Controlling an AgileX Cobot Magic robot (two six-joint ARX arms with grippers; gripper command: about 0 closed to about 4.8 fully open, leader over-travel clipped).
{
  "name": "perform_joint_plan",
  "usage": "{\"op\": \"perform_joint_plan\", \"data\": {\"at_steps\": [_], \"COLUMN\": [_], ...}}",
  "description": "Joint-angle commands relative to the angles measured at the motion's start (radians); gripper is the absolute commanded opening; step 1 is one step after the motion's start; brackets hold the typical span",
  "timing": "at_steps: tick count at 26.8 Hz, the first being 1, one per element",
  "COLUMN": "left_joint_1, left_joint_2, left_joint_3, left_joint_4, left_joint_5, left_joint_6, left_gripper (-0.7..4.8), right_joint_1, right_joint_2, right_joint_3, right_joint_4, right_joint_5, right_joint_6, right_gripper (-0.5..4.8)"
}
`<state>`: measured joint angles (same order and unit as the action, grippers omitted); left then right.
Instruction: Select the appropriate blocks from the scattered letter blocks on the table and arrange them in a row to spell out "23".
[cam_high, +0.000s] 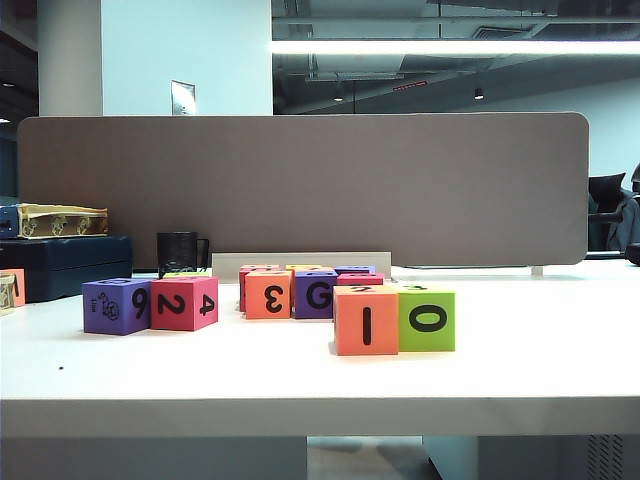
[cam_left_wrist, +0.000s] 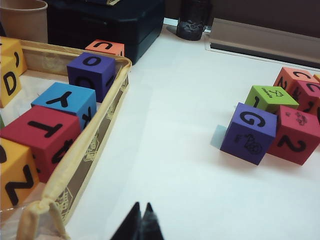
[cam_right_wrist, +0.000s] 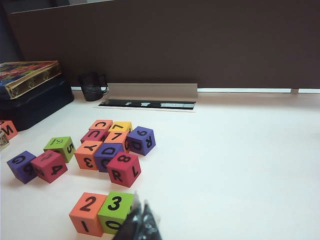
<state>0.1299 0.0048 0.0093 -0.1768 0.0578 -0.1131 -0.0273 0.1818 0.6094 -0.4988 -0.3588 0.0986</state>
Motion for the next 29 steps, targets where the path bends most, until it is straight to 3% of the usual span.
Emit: {"op": "perform_joint_plan", "data": {"at_steps": [1,8,12,17,29], "left_joint_1": [0.001,0.001,0.001,0.001,0.001], "left_joint_2": [0.0,0.0,0.0,0.0,0.0], "left_joint_3": [0.002,0.002,0.002,0.002,0.002], "left_joint_4": [-0.003,-0.003,-0.003,-0.003,-0.002], "left_joint_5": [0.008,0.008,0.008,0.008,0.008], "left_joint_6": [0.0,0.0,0.0,0.0,0.0], "left_gripper": [-0.06,-0.06,-0.05,-0.06,-0.06], "right_joint_1": [-0.001,-0.001,-0.002,-0.001,-0.001], "right_joint_2": [0.002,0.001,-0.013,-0.126,-0.182], "right_joint_3": [0.003,-0.041,-0.179,-0.359,-0.478], "right_joint_4": [0.0,0.001,0.096,0.243,0.251], "right_joint_5": [0.02,0.123,0.126,0.238,0.298], "right_joint_6": [-0.048,-0.04,-0.01,0.058,0.059], "right_gripper": [-0.01,-0.01,-0.01,-0.01,-0.01]}}
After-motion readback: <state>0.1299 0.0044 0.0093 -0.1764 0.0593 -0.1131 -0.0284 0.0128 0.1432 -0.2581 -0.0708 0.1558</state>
